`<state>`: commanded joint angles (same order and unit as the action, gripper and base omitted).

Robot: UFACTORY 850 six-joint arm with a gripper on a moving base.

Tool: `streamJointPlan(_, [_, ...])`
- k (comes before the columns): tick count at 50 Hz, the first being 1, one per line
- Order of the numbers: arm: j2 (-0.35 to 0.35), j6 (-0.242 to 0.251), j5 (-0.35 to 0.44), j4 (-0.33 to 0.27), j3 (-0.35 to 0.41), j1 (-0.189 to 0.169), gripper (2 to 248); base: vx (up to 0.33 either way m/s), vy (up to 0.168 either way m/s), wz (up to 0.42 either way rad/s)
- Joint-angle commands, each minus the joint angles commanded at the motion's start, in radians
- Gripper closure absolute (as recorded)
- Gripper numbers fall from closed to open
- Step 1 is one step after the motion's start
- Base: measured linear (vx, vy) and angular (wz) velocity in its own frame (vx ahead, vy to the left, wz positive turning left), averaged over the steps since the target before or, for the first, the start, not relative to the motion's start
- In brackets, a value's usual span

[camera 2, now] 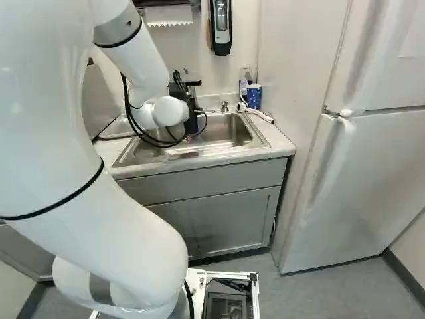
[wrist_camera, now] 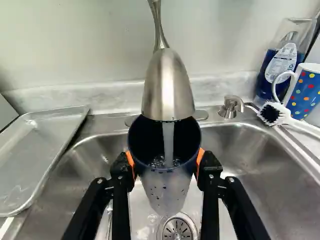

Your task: Rinse the cup and place it in the tray

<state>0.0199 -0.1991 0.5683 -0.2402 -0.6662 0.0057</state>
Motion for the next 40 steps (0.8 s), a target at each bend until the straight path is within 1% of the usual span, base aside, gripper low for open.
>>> streamJointPlan(40, [0.000,0.000,0.000,0.000,0.000,0.000,124,0.000,0.000,0.000])
